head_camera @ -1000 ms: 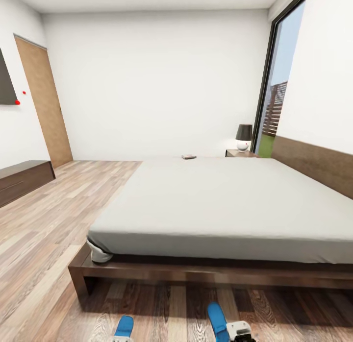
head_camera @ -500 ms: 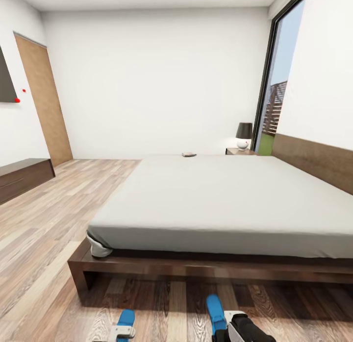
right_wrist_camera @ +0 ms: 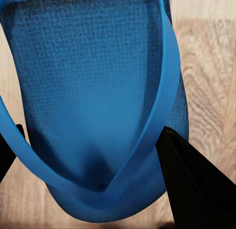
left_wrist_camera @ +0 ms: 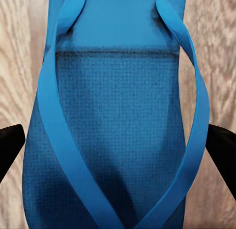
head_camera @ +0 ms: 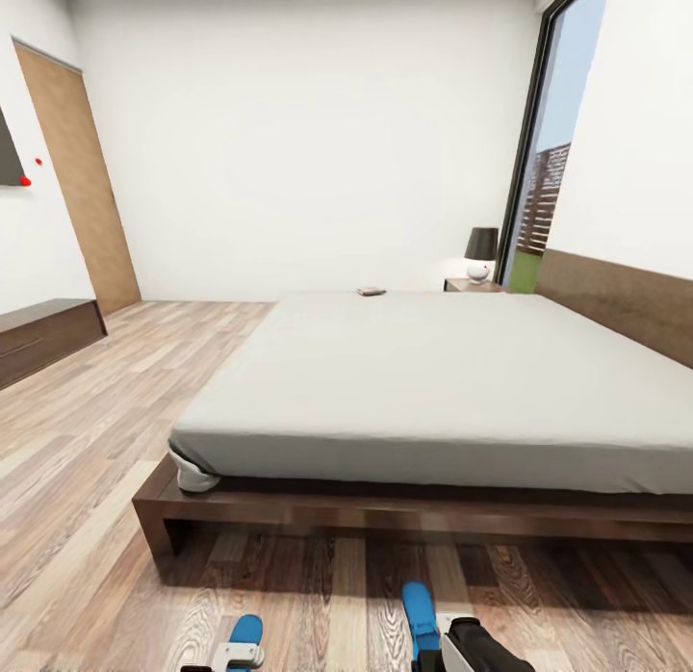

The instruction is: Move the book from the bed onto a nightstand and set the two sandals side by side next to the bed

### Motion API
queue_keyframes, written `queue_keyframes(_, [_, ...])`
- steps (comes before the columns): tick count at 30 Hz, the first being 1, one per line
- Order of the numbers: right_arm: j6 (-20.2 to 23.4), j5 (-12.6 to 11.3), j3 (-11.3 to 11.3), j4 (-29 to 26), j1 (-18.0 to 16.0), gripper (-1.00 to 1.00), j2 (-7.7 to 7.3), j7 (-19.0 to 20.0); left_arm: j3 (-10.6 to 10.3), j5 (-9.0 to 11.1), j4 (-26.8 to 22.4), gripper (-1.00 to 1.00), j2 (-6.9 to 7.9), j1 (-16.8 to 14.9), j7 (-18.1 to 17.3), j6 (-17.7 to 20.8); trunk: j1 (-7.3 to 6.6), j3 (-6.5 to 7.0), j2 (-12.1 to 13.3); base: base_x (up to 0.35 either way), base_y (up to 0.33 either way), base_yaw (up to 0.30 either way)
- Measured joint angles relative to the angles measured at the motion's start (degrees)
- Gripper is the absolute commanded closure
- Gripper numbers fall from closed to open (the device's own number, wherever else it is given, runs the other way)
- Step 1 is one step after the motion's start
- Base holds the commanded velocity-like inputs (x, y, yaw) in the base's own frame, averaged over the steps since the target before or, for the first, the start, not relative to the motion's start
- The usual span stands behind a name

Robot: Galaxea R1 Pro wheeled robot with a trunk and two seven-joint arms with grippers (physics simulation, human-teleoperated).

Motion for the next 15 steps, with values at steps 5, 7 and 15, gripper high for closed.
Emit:
queue_keyframes(5, [-0.1,0.2,-0.1,0.0,0.0,1.0,-0.21,-0.1,-0.3,0.0,-0.1,1.0,0.26,-0.1,-0.1,-0.2,0.07,-0.67,0.0,0.0,0.0,0.0])
queue_keyframes(7, [-0.1,0.4,-0.1,0.0,0.0,1.0,-0.45,-0.1,-0.4,-0.1,-0.5,1.0,0.33,-0.1,-0.1,-0.3,0.07,-0.67,0.0,0.0,0.0,0.0])
queue_keyframes(15, [-0.1,0.8,0.0,-0.2,0.0,1.0,-1.34,0.0,-0.4,-0.3,-4.6,1.0,0.17,-0.5,0.0,0.1,0.07,-0.67,0.0,0.0,0.0,0.0])
